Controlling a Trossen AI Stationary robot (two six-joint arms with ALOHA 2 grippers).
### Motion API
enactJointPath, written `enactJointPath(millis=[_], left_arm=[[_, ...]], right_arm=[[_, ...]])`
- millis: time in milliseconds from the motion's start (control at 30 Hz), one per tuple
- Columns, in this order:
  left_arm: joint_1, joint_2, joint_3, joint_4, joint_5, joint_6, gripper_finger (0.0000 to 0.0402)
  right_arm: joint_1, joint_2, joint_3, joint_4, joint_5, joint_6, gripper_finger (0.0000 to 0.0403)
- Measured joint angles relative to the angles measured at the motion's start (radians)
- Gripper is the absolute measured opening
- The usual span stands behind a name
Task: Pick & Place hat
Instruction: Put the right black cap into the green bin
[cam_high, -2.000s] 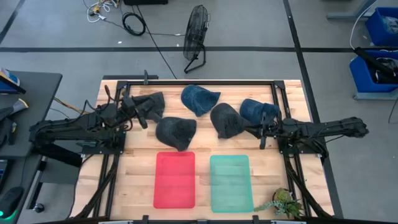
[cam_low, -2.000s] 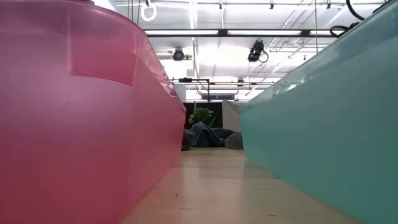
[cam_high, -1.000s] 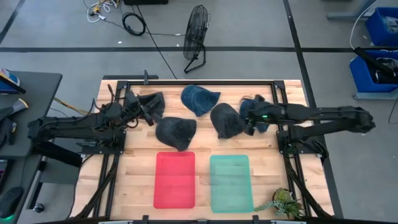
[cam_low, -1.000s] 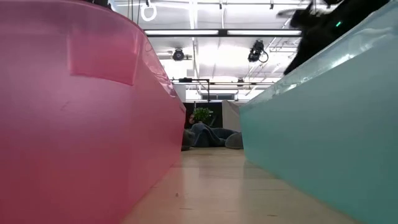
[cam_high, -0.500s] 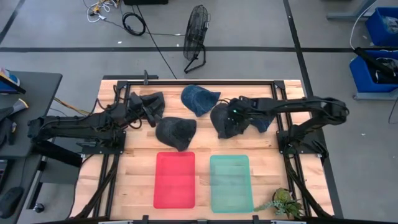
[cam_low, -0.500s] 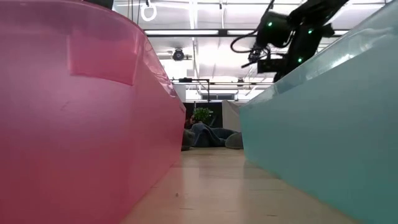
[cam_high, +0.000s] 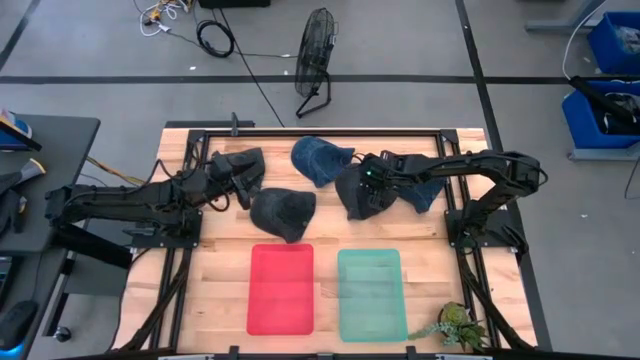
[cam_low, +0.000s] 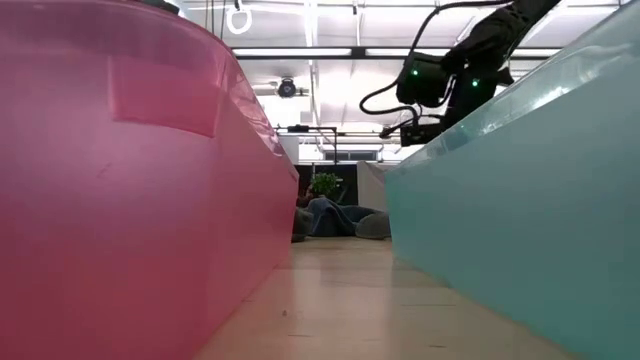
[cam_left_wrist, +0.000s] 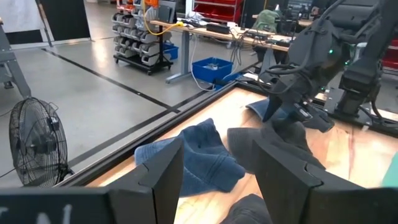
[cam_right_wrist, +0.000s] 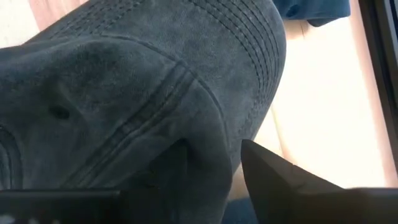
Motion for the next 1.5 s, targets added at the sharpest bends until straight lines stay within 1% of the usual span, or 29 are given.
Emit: enactJointPath(millis=[100, 267, 300, 367, 467, 567, 633, 800, 900, 967, 1100, 1200, 1267, 1333, 1433, 1500], left_arm=[[-0.003, 0.0, 0.0, 0.0, 0.0, 0.0, 0.0193], [-0.003, 0.0, 0.0, -0.001, 0.0, 0.0, 0.0193], [-0.003, 0.0, 0.0, -0.001, 0.0, 0.0, 0.0193], [-0.003, 0.0, 0.0, -0.001, 0.0, 0.0, 0.0193], [-0.003, 0.0, 0.0, -0.001, 0.0, 0.0, 0.0193], [-0.003, 0.0, 0.0, -0.001, 0.0, -0.001, 0.0193], [-0.003, 0.0, 0.0, -0.001, 0.0, -0.001, 0.0193], [-0.003, 0.0, 0.0, -0.001, 0.0, -0.001, 0.0193], [-0.003, 0.0, 0.0, -0.001, 0.0, -0.015, 0.0193], [-0.003, 0.0, 0.0, -0.001, -0.001, -0.044, 0.0193], [-0.003, 0.0, 0.0, -0.004, 0.0, -0.063, 0.0193], [-0.003, 0.0, 0.0, -0.01, -0.001, -0.069, 0.0193], [-0.003, 0.0, 0.0, -0.01, -0.001, -0.07, 0.0193], [-0.003, 0.0, 0.0, -0.01, -0.001, -0.071, 0.0193], [-0.003, 0.0, 0.001, -0.02, -0.001, -0.082, 0.0193], [-0.003, 0.0, 0.001, -0.025, -0.001, -0.096, 0.0193]], right_arm=[[-0.001, 0.001, 0.0, 0.0, -0.001, 0.009, 0.0118], [-0.002, 0.001, 0.0, -0.001, -0.001, 0.073, 0.0021], [-0.002, -0.001, 0.0, -0.003, -0.001, 0.089, 0.0012], [-0.001, -0.009, 0.009, -0.044, -0.001, 0.141, 0.0015], [0.007, -0.028, 0.074, -0.17, -0.001, 0.231, 0.0017], [0.028, -0.05, 0.177, -0.34, 0.001, 0.319, 0.0006], [0.055, -0.065, 0.258, -0.442, 0.0, 0.374, 0.0007], [0.15, -0.104, 0.462, -0.621, -0.007, 0.455, 0.0004], [0.219, -0.129, 0.564, -0.709, -0.09, 0.515, 0.0004], [0.274, -0.143, 0.603, -0.756, -0.177, 0.574, 0.0004], [0.399, -0.159, 0.609, -0.81, -0.357, 0.767, 0.0003], [0.502, -0.157, 0.59, -0.82, -0.435, 0.894, 0.0003], [0.56, -0.152, 0.575, -0.787, -0.471, 0.966, 0.0003], [0.61, -0.15, 0.567, -0.735, -0.492, 0.986, 0.0003], [0.667, -0.152, 0.561, -0.649, -0.494, 0.993, 0.0004], [0.696, -0.151, 0.561, -0.619, -0.471, 0.998, 0.0004]])
